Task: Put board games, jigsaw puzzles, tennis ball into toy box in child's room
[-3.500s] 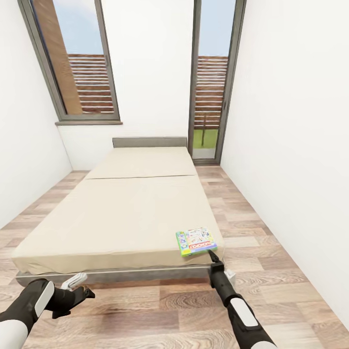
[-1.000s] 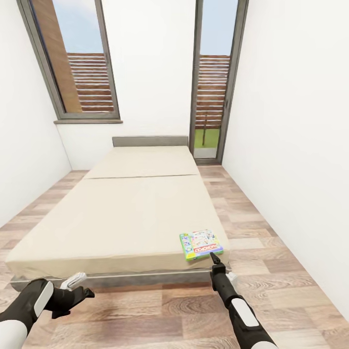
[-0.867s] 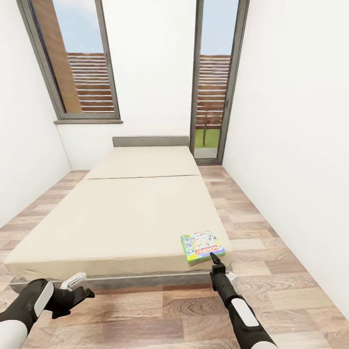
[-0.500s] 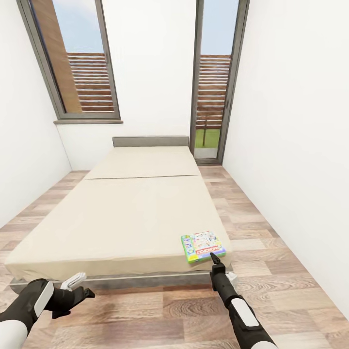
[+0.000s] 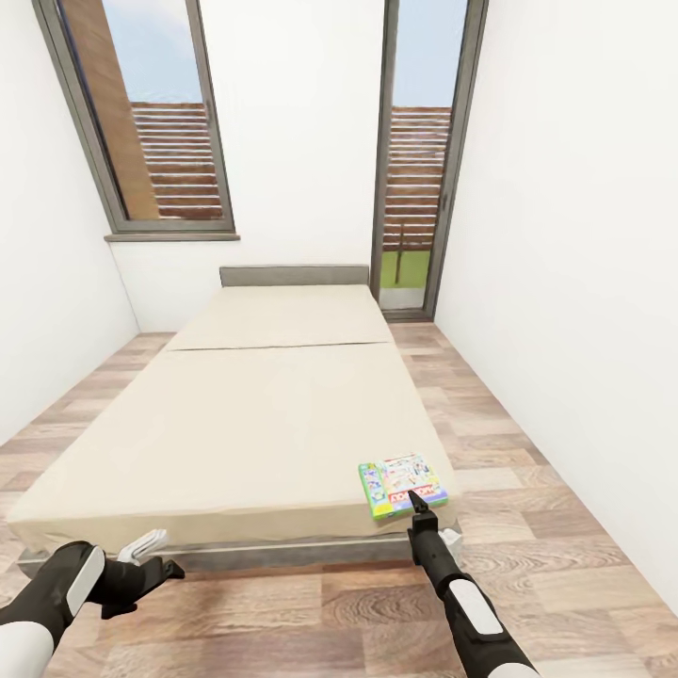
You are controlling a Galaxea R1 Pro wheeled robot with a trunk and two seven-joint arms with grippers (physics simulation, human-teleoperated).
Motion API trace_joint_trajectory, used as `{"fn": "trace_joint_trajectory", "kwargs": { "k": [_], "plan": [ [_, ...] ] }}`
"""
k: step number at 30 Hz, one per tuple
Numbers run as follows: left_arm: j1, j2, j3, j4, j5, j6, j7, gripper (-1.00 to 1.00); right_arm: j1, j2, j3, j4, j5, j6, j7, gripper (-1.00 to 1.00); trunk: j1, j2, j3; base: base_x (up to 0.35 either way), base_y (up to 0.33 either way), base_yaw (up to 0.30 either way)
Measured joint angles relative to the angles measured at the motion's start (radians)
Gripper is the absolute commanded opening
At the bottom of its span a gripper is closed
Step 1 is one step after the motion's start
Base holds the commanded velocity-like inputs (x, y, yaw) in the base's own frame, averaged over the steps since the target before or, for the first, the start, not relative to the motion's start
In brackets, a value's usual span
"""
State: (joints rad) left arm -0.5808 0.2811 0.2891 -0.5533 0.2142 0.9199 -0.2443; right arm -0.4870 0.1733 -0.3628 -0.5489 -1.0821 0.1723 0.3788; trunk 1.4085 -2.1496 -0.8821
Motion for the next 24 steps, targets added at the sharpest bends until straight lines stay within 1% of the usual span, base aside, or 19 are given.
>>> {"fn": "trace_joint_trajectory", "kwargs": {
  "k": [12,19,24],
  "plan": [
    [0.0,0.0,0.0,0.0,-0.001,0.0,0.0,1.0,0.0,0.0,0.0,0.0,0.0,0.0,0.0,1.0,0.0,0.0,0.0,0.004,0.001,0.0],
    [0.0,0.0,0.0,0.0,-0.001,0.0,0.0,1.0,0.0,0.0,0.001,0.0,0.0,0.0,0.0,1.0,0.0,0.0,0.0,0.111,0.059,0.0],
    [0.0,0.0,0.0,0.0,-0.001,0.0,0.0,1.0,0.0,0.0,0.0,0.0,0.0,0.0,0.0,1.0,0.0,0.0,0.0,0.044,0.027,0.0]
  ]
}}
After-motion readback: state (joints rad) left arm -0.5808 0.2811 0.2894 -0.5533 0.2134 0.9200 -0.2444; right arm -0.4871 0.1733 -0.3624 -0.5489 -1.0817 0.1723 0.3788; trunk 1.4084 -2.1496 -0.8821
